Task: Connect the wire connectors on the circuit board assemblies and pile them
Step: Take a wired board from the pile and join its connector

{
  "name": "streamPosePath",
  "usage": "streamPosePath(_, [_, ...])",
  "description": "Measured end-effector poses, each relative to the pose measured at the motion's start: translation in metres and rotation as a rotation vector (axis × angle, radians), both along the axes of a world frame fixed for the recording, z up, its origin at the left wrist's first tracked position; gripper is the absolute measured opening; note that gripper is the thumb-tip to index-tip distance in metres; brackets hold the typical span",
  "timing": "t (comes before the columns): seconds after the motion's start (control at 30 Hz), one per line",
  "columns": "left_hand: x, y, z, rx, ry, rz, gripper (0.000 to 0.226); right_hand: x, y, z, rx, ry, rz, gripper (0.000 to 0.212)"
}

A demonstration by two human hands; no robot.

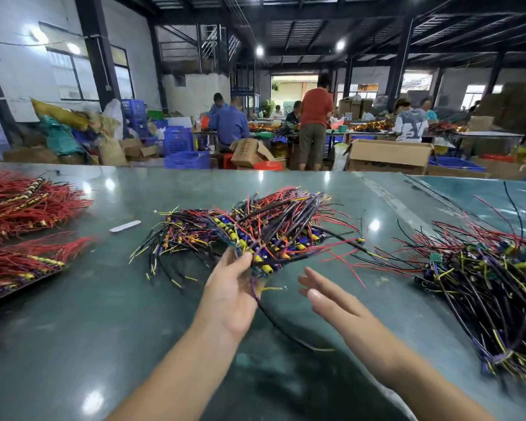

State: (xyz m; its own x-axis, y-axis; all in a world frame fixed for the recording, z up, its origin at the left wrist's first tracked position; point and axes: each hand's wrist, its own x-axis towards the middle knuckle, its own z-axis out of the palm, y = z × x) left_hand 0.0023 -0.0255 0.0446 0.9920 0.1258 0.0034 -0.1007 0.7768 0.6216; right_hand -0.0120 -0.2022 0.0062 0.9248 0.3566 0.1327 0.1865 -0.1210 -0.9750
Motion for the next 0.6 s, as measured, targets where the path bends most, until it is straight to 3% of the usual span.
streamPosePath(0.1, [-0.009,-0.007,-0.009,0.027,-0.009,-0.037,0.029,0.002,0.003,0.002,0.113,0.163,0.028,0.086])
streamPosePath(0.27, [-0.020,-0.017,-0.018,0.116,-0.006,-0.088,0.025,0.007,0.018,0.006,0.462,0.112,-0.073,0.026])
streamPosePath(0.4, [-0.021,-0.027,-0.026,0.102,-0.048,-0.184,0.045,0.004,0.024,0.015,0.708,0.031,-0.165,0.016])
streamPosePath(0.6, [-0.017,-0.022,-0.033,0.167,-0.127,-0.319,0.038,0.007,0.012,0.018,0.864,0.050,-0.163,0.010])
